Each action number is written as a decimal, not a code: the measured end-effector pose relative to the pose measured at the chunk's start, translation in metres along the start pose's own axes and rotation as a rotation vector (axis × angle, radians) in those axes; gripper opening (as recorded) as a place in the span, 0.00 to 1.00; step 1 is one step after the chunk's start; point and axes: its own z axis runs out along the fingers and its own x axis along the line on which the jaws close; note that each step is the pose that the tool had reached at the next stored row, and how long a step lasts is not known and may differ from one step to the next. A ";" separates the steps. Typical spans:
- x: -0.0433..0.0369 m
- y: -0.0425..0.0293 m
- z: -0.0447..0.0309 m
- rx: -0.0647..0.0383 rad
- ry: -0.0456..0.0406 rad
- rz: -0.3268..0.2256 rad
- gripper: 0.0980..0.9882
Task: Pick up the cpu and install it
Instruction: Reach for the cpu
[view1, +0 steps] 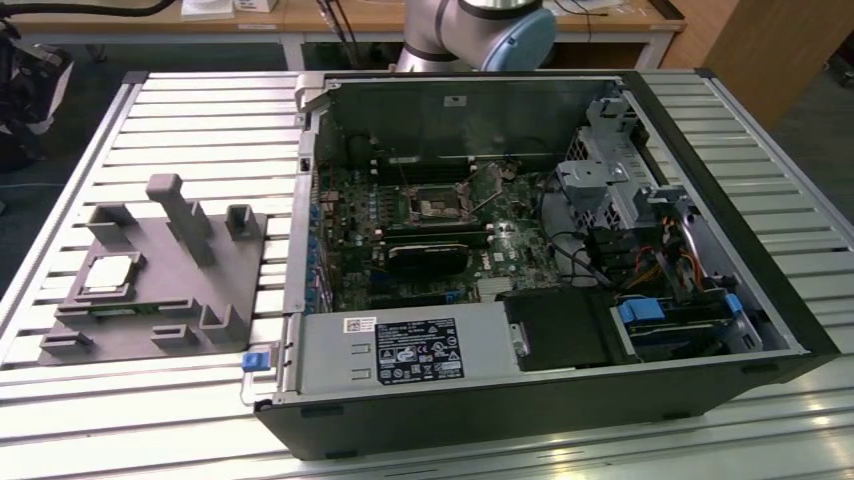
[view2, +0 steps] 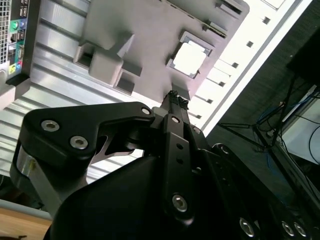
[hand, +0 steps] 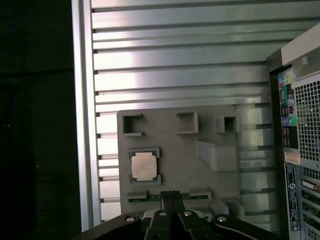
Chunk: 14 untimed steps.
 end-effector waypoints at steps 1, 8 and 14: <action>0.0030 -0.0002 0.0002 0.000 0.0007 0.000 0.01; 0.0189 -0.0015 0.0015 0.000 0.0034 0.000 0.01; 0.0212 -0.0018 0.0037 0.001 0.0057 0.000 0.01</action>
